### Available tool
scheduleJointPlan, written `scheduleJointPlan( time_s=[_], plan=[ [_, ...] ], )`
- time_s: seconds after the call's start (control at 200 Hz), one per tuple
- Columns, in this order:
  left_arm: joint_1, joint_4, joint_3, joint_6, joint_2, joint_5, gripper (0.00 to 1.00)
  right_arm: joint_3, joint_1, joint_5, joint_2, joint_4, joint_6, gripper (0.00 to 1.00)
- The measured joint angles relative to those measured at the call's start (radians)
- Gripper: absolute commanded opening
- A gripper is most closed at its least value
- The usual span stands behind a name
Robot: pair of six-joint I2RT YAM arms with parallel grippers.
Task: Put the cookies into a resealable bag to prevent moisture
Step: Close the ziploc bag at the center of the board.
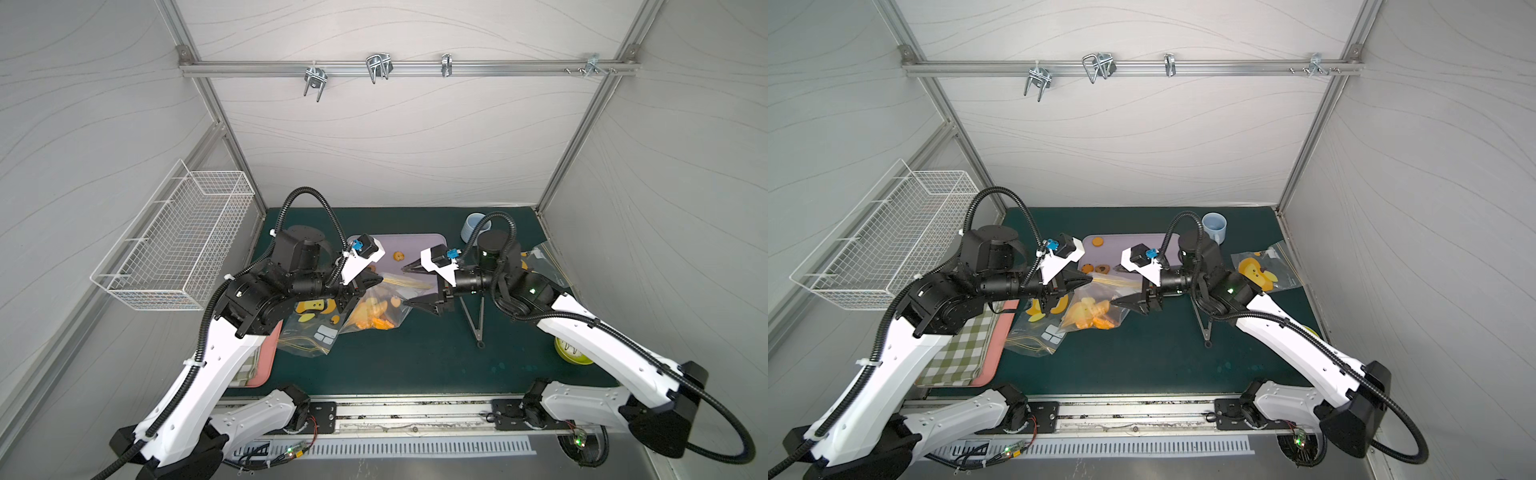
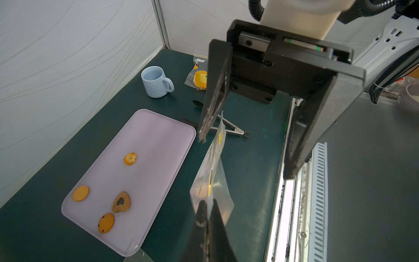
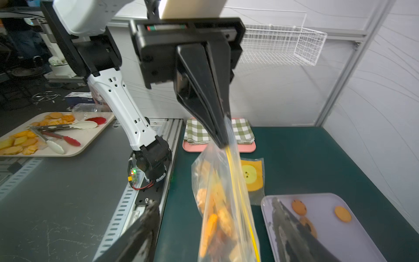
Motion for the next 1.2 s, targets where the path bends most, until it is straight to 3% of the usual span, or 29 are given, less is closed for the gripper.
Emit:
scheduleJointPlan(
  time_s=[0.065, 0.22, 0.37, 0.605, 0.705, 0.84, 0.88, 0.905, 0.945, 0.965, 1.095, 1.12, 1.145, 1.16, 1.19, 1.2],
  plan=[
    [0.000, 0.000, 0.005, 0.000, 0.002, 0.007, 0.00, 0.039, 0.023, -0.003, 0.046, -0.004, -0.013, 0.68],
    [0.000, 0.000, 0.009, 0.000, 0.003, 0.020, 0.00, 0.075, 0.046, -0.005, 0.102, -0.016, -0.029, 0.44],
    [0.000, 0.000, 0.009, 0.000, 0.003, 0.027, 0.00, 0.090, 0.052, -0.005, 0.114, -0.027, -0.041, 0.41],
    [0.000, 0.000, 0.009, 0.000, 0.005, 0.032, 0.00, 0.099, 0.055, -0.004, 0.114, -0.025, -0.044, 0.22],
    [0.000, -0.003, 0.009, 0.000, 0.005, 0.035, 0.00, 0.100, 0.057, 0.002, 0.114, -0.024, -0.045, 0.00],
    [0.000, -0.012, 0.009, 0.000, 0.005, 0.039, 0.00, 0.100, 0.057, 0.013, 0.117, -0.025, -0.039, 0.00],
    [0.000, -0.012, 0.009, 0.000, 0.005, 0.039, 0.00, 0.100, 0.057, 0.014, 0.117, -0.026, -0.039, 0.23],
    [0.000, -0.013, 0.009, 0.000, 0.005, 0.039, 0.00, 0.100, 0.058, 0.014, 0.117, -0.026, -0.035, 0.26],
    [0.000, -0.011, 0.009, 0.000, 0.005, 0.038, 0.00, 0.100, 0.058, 0.016, 0.117, -0.025, -0.039, 0.15],
    [0.000, -0.011, 0.009, 0.000, 0.005, 0.038, 0.00, 0.100, 0.059, 0.016, 0.117, -0.025, -0.039, 0.00],
    [0.000, -0.011, 0.009, 0.000, 0.005, 0.036, 0.00, 0.097, 0.060, 0.027, 0.117, -0.023, -0.045, 0.00],
    [0.000, -0.011, 0.009, 0.000, 0.005, 0.035, 0.00, 0.095, 0.060, 0.031, 0.117, -0.022, -0.046, 0.19],
    [0.000, -0.012, 0.009, 0.000, 0.005, 0.035, 0.00, 0.091, 0.060, 0.035, 0.115, -0.019, -0.046, 0.24],
    [0.000, -0.012, 0.009, 0.000, 0.005, 0.035, 0.00, 0.089, 0.060, 0.038, 0.114, -0.019, -0.050, 0.20],
    [0.000, -0.010, 0.009, 0.000, 0.004, 0.035, 0.00, 0.080, 0.060, 0.045, 0.111, -0.018, -0.051, 0.00],
    [0.000, -0.009, 0.009, 0.000, 0.004, 0.035, 0.00, 0.075, 0.060, 0.048, 0.109, -0.017, -0.053, 0.00]
  ],
)
